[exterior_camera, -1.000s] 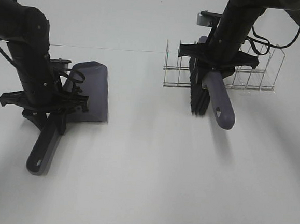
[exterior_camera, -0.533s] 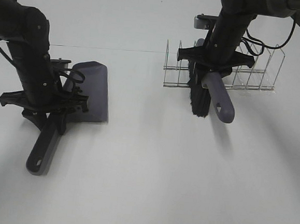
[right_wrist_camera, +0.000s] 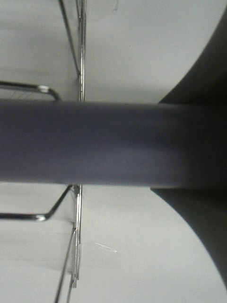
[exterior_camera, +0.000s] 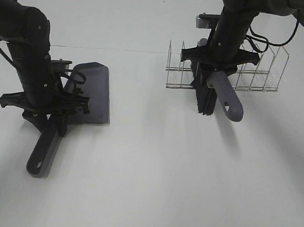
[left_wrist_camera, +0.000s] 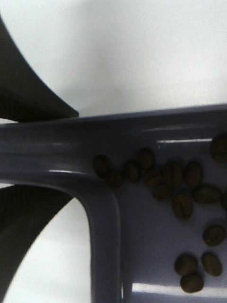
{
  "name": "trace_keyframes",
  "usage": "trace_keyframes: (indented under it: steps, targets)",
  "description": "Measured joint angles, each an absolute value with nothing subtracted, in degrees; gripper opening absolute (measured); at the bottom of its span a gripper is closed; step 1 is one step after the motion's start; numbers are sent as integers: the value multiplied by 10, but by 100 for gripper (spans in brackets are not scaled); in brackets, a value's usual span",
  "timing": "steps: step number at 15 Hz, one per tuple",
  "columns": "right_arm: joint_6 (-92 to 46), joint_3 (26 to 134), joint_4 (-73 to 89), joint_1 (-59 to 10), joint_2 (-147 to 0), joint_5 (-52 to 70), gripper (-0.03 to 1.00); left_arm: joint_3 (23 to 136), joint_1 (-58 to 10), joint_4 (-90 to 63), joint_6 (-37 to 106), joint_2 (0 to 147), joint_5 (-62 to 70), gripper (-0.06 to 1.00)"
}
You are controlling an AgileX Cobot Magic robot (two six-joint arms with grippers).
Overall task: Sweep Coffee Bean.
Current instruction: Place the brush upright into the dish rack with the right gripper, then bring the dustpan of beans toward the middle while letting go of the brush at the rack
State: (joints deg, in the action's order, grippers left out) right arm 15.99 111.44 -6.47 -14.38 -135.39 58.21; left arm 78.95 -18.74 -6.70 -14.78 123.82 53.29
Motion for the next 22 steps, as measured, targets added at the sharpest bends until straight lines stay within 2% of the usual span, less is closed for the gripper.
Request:
trace_keyframes:
  steps: [1,2,3,6,12,15,19,20,22]
  targets:
    - [160,1122,-65,-144,-1355,592,35,790,-187,-67,-148,1238,533,34]
    - [161,1133,-72,-144,-1355,601,44,790,-187,-67,-148,1238,533,34]
    - [155,1161,-80,-142,-1355,621,80,790,-187,-67,-148,1238,535,34]
    - [143,1184,-70,-142,-1355,642,95,790,-187,-67,-148,1238,535,34]
    - [104,1187,-19,-142,-1273,684,97,812,-187,-62,-144,1238,570,34]
    - [84,1127,4,-143,-1195,669,97,836,-187,-62,-140,1222,587,34]
    - [81,909,0,-143,-1058,564,97,839,-187,-61,-147,1210,592,34]
    - [81,777,3,-143,-971,488,97,839,-187,-61,-150,1210,590,34]
    - [81,674,7,-143,-886,438,97,839,-187,-61,-150,1211,576,34]
